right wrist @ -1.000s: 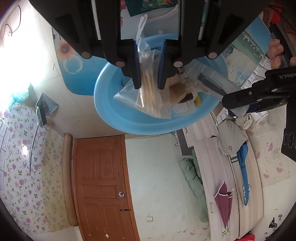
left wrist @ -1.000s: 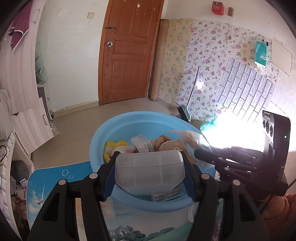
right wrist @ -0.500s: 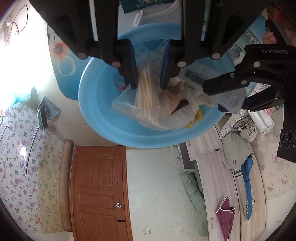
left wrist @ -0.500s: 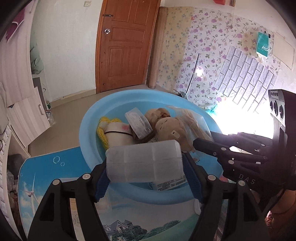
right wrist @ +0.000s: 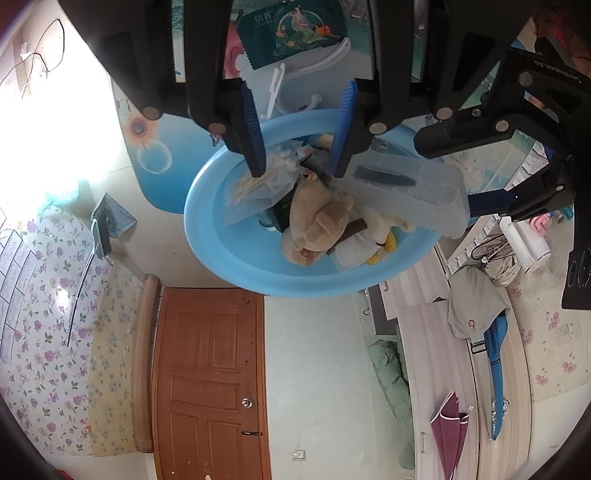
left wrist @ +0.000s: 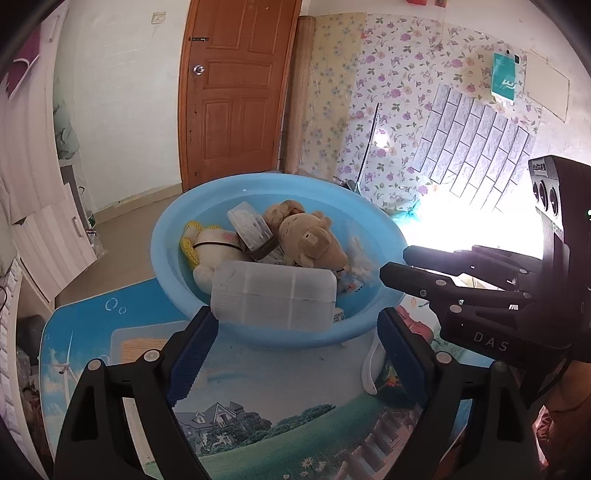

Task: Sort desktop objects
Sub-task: 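Release the clear box into the basin with the left tool while the right releases the swab bag, then move both open tools back over the table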

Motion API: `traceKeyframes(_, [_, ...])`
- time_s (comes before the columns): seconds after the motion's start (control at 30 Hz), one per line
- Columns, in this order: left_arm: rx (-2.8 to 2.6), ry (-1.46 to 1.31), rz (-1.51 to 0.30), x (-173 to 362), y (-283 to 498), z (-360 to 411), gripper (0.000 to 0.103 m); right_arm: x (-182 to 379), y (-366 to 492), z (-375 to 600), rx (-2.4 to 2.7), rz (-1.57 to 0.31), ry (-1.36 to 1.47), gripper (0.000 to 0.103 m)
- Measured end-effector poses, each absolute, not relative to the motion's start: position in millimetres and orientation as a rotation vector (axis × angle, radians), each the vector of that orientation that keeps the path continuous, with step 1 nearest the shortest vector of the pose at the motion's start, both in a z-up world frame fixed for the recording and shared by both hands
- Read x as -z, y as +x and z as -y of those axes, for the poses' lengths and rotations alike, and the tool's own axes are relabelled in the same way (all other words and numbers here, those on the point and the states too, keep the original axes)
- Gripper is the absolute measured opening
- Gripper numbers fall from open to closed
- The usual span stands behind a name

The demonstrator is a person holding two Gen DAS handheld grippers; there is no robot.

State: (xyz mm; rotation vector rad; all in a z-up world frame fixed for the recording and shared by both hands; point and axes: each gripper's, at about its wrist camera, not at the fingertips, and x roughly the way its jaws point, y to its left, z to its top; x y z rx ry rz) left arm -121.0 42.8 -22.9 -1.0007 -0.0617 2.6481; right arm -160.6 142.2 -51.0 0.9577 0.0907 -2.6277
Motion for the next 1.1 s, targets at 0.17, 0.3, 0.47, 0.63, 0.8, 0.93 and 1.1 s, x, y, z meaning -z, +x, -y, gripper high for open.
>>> traceKeyframes(0.17, [-2.648,-1.011,0.073,25,-110,-39,0.088,51,-152,-143,2.637,-0.095,0.971,0.036])
traceKeyframes(0.3, [-2.658,-1.034,0.095,29,-100,-35,0.088,53,-145,-148,2.642,-0.075,0.978,0.037])
traceKeyframes(0.47, [-2.665,-1.056,0.104,33,-91,-33,0.088,57,-138,-149,2.640,-0.072,0.992,0.037])
traceKeyframes(0.63, [-2.667,-1.082,0.104,38,-84,-32,0.089,66,-132,-152,2.623,-0.069,1.035,0.037])
traceKeyframes(0.8, [-2.660,-1.114,0.109,45,-78,-31,0.089,76,-126,-157,2.613,-0.051,1.071,0.037])
traceKeyframes(0.93, [-2.657,-1.135,0.105,52,-73,-32,0.089,81,-121,-161,2.608,-0.044,1.087,0.037])
traceKeyframes(1.1, [-2.665,-1.182,0.129,68,-69,-24,0.089,84,-116,-164,2.615,-0.032,1.088,0.037])
